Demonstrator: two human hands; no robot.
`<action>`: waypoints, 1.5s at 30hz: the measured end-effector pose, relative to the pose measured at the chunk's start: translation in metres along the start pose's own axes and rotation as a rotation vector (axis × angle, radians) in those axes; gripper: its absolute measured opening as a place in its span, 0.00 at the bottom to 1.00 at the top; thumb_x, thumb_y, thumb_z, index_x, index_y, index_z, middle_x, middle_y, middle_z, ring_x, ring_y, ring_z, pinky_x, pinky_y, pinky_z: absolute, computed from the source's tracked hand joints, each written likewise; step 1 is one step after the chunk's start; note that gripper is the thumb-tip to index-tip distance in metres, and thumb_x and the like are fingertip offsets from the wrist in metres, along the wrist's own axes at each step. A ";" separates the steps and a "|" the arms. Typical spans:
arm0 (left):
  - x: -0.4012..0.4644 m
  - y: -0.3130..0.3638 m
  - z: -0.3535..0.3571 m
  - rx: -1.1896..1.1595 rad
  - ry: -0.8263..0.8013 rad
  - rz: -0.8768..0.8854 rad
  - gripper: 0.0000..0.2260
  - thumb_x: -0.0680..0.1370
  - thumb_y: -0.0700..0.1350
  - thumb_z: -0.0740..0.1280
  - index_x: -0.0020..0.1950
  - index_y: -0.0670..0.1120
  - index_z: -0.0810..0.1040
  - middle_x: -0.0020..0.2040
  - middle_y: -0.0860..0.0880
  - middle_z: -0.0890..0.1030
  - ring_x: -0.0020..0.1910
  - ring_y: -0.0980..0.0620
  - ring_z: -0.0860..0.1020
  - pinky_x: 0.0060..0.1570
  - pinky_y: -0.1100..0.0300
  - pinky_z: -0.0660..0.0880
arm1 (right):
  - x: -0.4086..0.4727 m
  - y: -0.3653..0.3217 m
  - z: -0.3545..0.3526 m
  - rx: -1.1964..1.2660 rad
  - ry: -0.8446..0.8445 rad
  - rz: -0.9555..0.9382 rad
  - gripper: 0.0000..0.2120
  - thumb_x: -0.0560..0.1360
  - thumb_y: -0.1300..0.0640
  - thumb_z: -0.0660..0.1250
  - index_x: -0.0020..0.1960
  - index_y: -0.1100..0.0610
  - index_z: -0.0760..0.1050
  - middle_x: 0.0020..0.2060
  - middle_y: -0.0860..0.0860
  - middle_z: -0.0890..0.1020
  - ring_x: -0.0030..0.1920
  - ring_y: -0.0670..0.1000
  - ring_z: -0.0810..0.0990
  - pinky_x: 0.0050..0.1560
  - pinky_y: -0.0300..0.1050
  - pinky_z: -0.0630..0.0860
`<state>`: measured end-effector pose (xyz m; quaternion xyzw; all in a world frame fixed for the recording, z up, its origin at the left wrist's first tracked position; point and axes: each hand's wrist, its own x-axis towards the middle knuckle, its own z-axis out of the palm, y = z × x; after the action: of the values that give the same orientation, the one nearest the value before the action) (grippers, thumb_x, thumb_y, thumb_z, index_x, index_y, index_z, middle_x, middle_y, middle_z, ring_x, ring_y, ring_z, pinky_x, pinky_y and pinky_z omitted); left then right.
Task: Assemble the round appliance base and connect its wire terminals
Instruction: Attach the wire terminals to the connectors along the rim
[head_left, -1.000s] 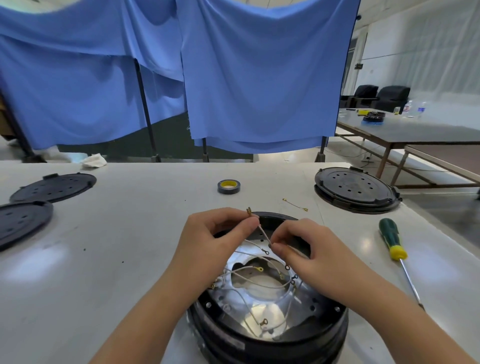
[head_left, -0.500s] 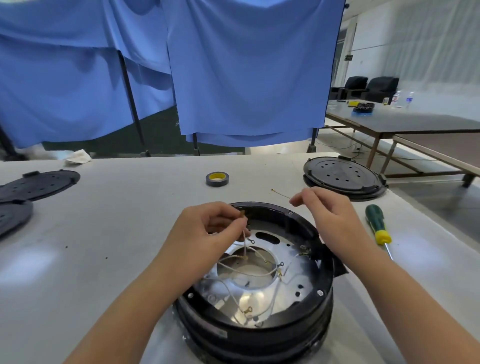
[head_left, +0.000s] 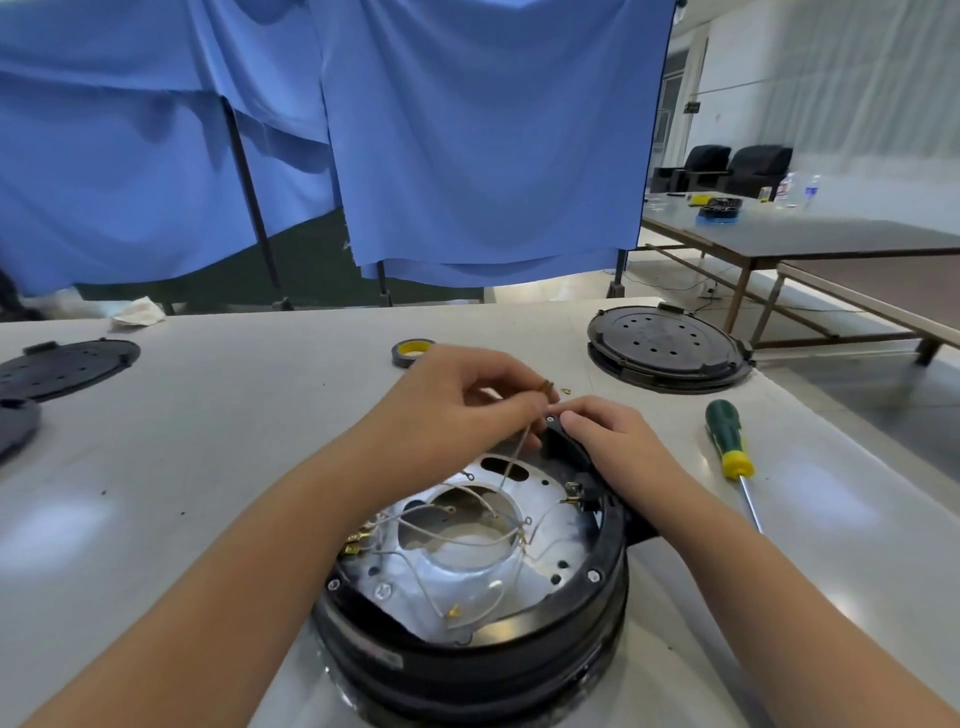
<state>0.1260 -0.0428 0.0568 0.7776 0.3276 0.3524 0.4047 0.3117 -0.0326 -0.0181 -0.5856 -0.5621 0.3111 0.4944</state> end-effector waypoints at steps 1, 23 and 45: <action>0.004 0.002 0.000 0.049 0.008 0.019 0.07 0.77 0.40 0.68 0.45 0.50 0.84 0.36 0.54 0.84 0.37 0.57 0.83 0.39 0.69 0.77 | 0.001 0.000 0.000 -0.013 -0.001 0.001 0.09 0.77 0.60 0.61 0.47 0.52 0.80 0.45 0.50 0.83 0.46 0.45 0.80 0.38 0.29 0.72; 0.011 -0.028 0.025 0.391 -0.243 -0.051 0.06 0.73 0.44 0.69 0.41 0.53 0.85 0.32 0.61 0.81 0.31 0.65 0.75 0.32 0.75 0.68 | 0.003 0.001 0.001 -0.088 0.004 -0.010 0.09 0.78 0.59 0.61 0.48 0.55 0.80 0.44 0.49 0.82 0.47 0.48 0.79 0.50 0.42 0.73; 0.010 -0.029 0.027 0.419 -0.243 -0.027 0.07 0.72 0.42 0.68 0.41 0.52 0.85 0.36 0.56 0.83 0.35 0.58 0.77 0.35 0.69 0.73 | 0.000 0.000 0.002 -0.065 0.005 -0.009 0.09 0.77 0.60 0.61 0.44 0.55 0.79 0.40 0.47 0.81 0.45 0.48 0.79 0.51 0.45 0.73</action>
<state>0.1469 -0.0318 0.0229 0.8768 0.3530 0.1749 0.2756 0.3103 -0.0320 -0.0182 -0.5996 -0.5733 0.2887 0.4780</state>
